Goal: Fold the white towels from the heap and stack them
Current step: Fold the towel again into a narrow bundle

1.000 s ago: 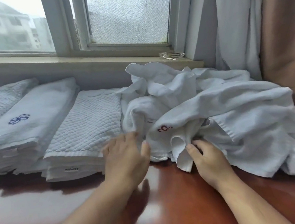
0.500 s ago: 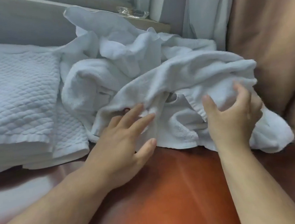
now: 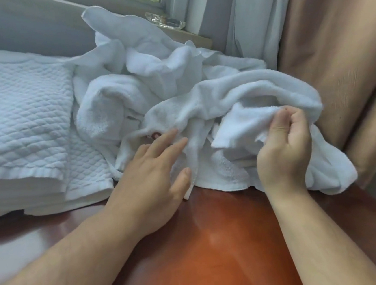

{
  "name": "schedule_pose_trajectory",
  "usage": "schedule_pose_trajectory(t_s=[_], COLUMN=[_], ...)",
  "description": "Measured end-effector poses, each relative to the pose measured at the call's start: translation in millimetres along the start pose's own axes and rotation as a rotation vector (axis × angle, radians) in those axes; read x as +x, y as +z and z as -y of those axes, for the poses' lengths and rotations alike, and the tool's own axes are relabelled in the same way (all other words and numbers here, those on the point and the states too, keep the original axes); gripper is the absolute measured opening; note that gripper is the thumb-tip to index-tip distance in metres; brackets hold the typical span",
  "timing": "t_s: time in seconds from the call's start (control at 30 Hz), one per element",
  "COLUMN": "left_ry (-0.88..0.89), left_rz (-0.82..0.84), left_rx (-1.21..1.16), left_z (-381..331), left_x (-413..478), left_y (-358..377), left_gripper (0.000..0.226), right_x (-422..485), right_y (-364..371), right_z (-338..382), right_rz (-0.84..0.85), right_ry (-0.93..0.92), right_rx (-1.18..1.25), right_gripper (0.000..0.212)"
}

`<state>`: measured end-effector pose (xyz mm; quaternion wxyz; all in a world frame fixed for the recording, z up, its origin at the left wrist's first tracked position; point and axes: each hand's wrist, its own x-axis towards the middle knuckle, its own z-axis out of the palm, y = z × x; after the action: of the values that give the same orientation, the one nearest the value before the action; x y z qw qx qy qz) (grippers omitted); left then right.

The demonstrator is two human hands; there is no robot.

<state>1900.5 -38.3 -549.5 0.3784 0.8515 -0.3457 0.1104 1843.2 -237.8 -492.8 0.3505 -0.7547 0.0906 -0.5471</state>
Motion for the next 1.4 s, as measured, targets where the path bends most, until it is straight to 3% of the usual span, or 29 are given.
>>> schedule_pose_trajectory(t_s=[0.27, 0.33, 0.37, 0.43, 0.5, 0.57, 0.67, 0.97, 1.03, 1.17, 1.23, 1.33, 1.4], left_ry=[-0.045, -0.049, -0.053, -0.078, -0.120, -0.167, -0.201, -0.275, -0.277, -0.272, -0.268, -0.235, -0.193], left_rz=[-0.010, -0.017, -0.021, -0.043, -0.096, -0.178, -0.245, -0.208, -0.209, -0.159, -0.106, -0.077, -0.168], left_rx=[-0.150, -0.159, -0.160, -0.168, -0.188, -0.219, -0.228, -0.271, -0.252, -0.188, -0.141, -0.073, -0.198], left_z=[-2.6, -3.3, -3.9, -4.9, -5.7, -6.5, -4.4, 2.0, 3.0, 0.6, -2.2, 0.9, 3.0], left_x=[-1.4, -1.4, -1.4, -1.8, -1.5, 0.4, 4.0, 5.9, 7.6, 6.8, 7.1, 6.4, 5.7], left_y=[-4.1, -4.8, -5.1, -5.4, -6.3, -8.2, -8.8, -7.4, -7.9, -10.1, -11.9, -10.3, -11.3], left_gripper=[0.073, 0.072, 0.071, 0.069, 0.071, 0.069, 0.066, 0.068, 0.064, 0.045, 0.012, 0.022, 0.023], right_x=[-11.9, -10.5, -10.6, -9.7, -4.8, 1.4, 2.9, -3.0, -3.9, 0.5, 2.8, 0.4, -4.1], right_y=[2.8, 1.2, 0.7, -0.4, -0.4, -1.9, -2.9, -0.4, -1.1, -4.2, -6.7, -13.3, -15.7], right_z=[-1.5, -0.1, -0.1, 1.1, 0.8, -4.9, -10.7, -9.2, -8.0, -3.5, -3.7, -3.2, -0.1], right_rz=[0.437, 0.470, 0.430, 0.190, -0.036, -0.091, 0.097, 0.318, 0.385, 0.552, 0.765, 1.092, 1.166], right_ry=[0.176, 0.198, 0.156, 0.003, -0.065, -0.030, 0.155, 0.134, 0.229, 0.370, 0.364, 0.317, 0.305], right_rx=[0.404, 0.458, 0.399, 0.138, -0.087, -0.191, -0.160, 0.151, 0.212, 0.112, 0.102, 0.170, 0.243], right_gripper=[0.046, 0.037, 0.027, 0.014, 0.034, 0.067, 0.092, 0.067, 0.078, 0.088, 0.076, 0.047, 0.038])
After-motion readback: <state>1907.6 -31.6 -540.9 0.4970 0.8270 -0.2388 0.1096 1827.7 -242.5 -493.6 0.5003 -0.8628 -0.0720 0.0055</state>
